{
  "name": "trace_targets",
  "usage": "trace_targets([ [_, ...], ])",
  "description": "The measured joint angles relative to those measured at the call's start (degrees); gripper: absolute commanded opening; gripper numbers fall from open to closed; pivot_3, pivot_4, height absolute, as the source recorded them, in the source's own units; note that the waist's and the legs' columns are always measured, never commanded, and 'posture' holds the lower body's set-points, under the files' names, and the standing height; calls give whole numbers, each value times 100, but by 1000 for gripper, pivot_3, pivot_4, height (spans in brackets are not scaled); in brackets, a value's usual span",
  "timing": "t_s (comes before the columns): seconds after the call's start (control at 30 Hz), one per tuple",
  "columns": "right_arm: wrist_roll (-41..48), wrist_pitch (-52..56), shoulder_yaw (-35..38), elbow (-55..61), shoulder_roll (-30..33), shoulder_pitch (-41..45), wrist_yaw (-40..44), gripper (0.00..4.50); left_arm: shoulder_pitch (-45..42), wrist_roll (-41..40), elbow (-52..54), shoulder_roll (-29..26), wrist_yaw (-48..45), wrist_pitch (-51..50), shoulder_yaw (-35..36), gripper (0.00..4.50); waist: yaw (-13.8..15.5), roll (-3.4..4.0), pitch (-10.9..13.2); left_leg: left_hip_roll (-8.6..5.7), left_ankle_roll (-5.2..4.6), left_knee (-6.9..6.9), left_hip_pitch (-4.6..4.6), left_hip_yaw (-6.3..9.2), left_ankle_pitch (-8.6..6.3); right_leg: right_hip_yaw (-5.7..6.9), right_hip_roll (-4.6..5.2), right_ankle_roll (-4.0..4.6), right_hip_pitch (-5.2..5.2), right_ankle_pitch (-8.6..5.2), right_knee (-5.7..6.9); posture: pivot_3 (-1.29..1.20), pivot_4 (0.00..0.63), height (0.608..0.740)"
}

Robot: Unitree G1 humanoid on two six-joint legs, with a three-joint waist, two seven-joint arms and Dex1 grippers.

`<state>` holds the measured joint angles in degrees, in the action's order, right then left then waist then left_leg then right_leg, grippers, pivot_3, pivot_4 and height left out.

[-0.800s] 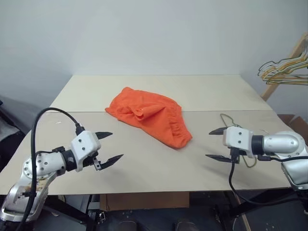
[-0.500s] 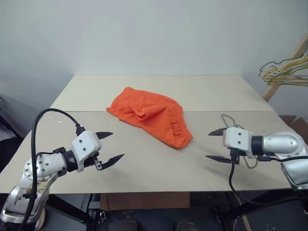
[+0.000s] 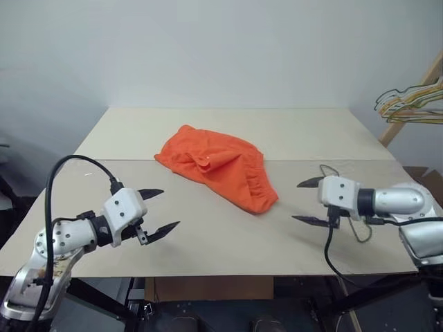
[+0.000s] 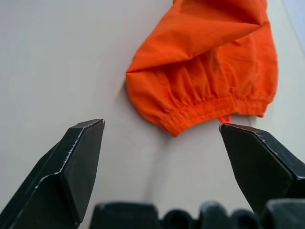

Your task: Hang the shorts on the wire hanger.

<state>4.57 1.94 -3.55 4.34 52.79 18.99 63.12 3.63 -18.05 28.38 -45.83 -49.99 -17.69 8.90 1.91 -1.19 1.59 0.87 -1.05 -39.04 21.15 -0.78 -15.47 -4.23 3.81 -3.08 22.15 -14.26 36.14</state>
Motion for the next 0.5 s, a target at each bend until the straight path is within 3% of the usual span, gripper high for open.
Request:
trace_targets([
  [0.27,-1319,-1370,-900,-1280,-369,758,-478,4470,-225,91,-364,-163,-286,21,-276,4500,-170,1,0,1,2,0,1,-2,1,-2,-2,3,2,-1,1,8,0,740],
  [0.5,-2678,-2652,-1815,-2866,-1144,1744,-1391,4470,-454,179,-562,-223,-430,122,-360,4500,-367,2,2,2,6,4,0,0,4,-9,-5,9,6,3,8,36,0,740],
])
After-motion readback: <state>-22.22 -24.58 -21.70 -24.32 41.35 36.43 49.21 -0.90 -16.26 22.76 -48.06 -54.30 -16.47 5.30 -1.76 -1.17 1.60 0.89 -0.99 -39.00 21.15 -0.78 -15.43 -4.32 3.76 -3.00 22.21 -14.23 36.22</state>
